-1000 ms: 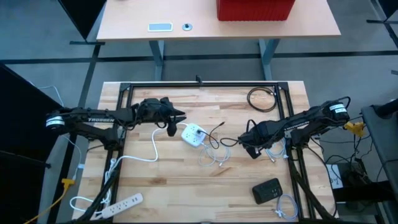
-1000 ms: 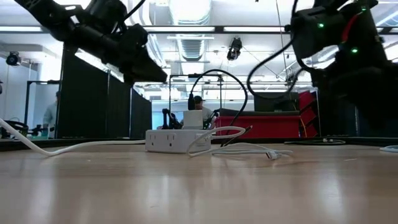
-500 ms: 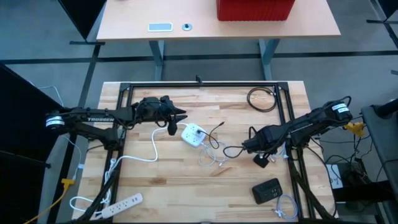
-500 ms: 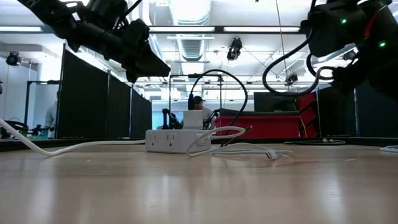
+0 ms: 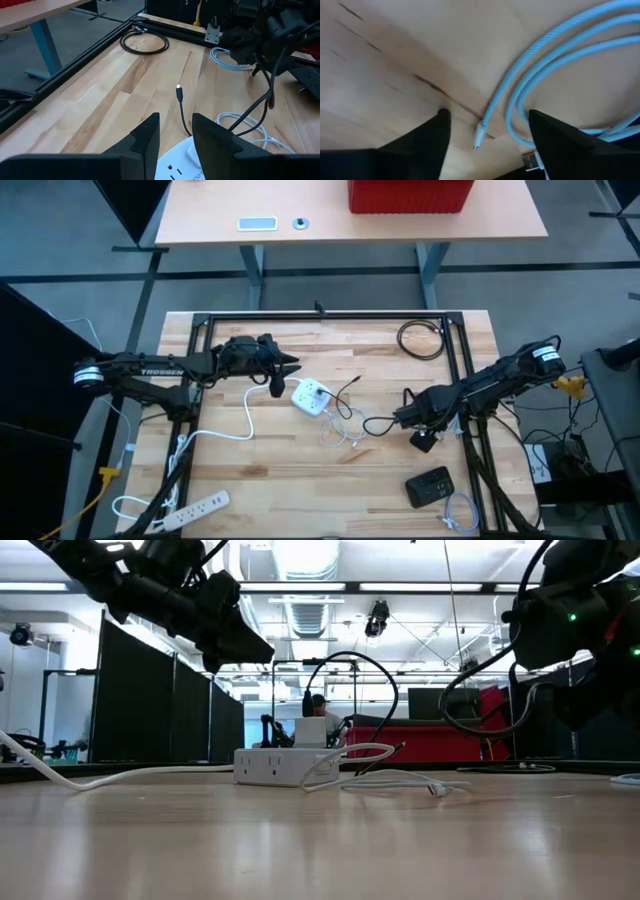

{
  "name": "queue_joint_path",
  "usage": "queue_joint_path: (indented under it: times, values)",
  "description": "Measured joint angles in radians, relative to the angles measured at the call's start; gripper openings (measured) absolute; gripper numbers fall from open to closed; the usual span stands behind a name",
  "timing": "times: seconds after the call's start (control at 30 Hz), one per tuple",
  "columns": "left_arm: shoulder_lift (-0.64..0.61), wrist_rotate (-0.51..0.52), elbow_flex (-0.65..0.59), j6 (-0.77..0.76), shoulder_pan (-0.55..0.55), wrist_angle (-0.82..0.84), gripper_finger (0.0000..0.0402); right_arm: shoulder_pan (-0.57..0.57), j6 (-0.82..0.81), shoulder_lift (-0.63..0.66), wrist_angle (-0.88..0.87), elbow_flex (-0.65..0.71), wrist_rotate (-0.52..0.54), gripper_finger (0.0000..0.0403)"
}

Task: Insert USB
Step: Insert the blue USB cable into the bottom white outlet extension

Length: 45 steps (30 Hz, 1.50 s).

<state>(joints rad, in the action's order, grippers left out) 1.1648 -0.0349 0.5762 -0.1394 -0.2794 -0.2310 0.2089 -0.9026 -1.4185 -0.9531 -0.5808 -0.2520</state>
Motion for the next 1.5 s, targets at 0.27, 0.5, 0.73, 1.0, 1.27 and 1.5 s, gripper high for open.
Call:
queue_joint_path:
  times: [0.27,0.5,0.73,1.0,1.27,1.5]
  values:
    - [0.000,0.000,0.000,0.000,0.000,0.000,0.0103,0.000,0.023,0.000,0.019,0.006,0.007,0.0140]
    - [0.000,0.000,0.000,0.000,0.000,0.000,0.0103,-0.015,0.031,-0.002,0.029,-0.012,0.027,0.0032]
    - [0.000,0.000,0.000,0.000,0.000,0.001,0.0103,-0.127,0.052,-0.004,0.114,-0.104,0.221,0.0021]
    - [0.000,0.000,0.000,0.000,0.000,0.003,0.0103,-0.273,0.148,-0.004,0.197,-0.134,0.249,0.0125]
    - [0.000,0.000,0.000,0.000,0.000,0.000,0.0103,-0.347,0.114,0.018,0.084,-0.134,0.241,0.0241]
    - [0.000,0.000,0.000,0.000,0.000,0.000,0.0103,-0.304,0.029,0.123,-0.075,-0.123,0.254,0.0273]
